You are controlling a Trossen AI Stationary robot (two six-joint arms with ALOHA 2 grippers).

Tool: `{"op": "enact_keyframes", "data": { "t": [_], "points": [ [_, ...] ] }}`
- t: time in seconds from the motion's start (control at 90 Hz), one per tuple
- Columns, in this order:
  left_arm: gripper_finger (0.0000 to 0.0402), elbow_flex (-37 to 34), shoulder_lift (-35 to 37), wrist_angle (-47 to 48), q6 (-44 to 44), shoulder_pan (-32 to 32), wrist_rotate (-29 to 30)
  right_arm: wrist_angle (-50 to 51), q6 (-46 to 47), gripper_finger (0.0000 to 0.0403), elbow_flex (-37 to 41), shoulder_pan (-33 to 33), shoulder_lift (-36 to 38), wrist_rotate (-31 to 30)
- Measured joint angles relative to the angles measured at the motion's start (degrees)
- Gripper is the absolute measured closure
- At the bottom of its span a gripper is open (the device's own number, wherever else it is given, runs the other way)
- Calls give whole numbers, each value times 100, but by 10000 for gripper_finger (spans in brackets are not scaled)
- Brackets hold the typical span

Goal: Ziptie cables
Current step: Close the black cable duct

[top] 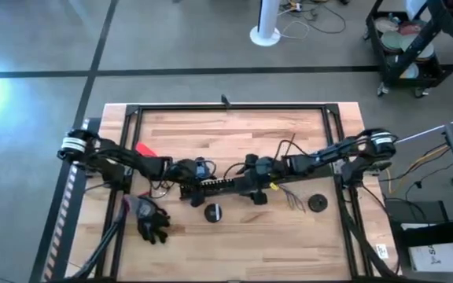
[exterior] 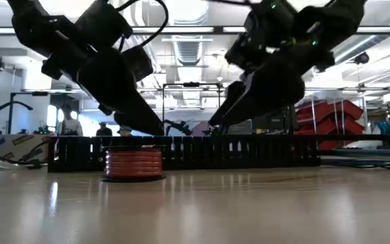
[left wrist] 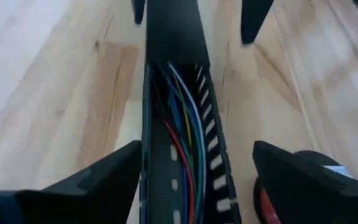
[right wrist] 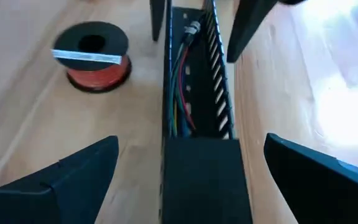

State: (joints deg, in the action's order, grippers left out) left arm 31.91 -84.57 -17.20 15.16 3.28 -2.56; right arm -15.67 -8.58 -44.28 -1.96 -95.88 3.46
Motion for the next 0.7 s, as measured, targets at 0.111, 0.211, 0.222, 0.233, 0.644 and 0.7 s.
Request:
{"op": "enact_keyframes", "data": {
  "t": [0.111, 0.211, 0.222, 0.233, 0.644, 0.7],
  "points": [
    [108, 32, 193, 808, 87, 37, 37, -121, 47, 18, -68, 2, -81, -55],
    [108, 32, 224, 1065, 39, 84, 150, -181, 106, 18, -67, 11, -58, -64],
    [108, 32, 226, 1066, 29, 91, 157, -183, 109, 18, -67, 11, -54, -65],
    [108, 32, 227, 1065, 20, 97, 161, -190, 118, 18, -67, 12, -47, -67],
    [109, 408, 301, 2029, -304, 431, 855, -135, 348, 18, -65, 50, -22, -202],
    [109, 408, 243, 1969, -405, 527, 1119, -165, 349, 18, -65, 50, -55, -205]
  ]
}}
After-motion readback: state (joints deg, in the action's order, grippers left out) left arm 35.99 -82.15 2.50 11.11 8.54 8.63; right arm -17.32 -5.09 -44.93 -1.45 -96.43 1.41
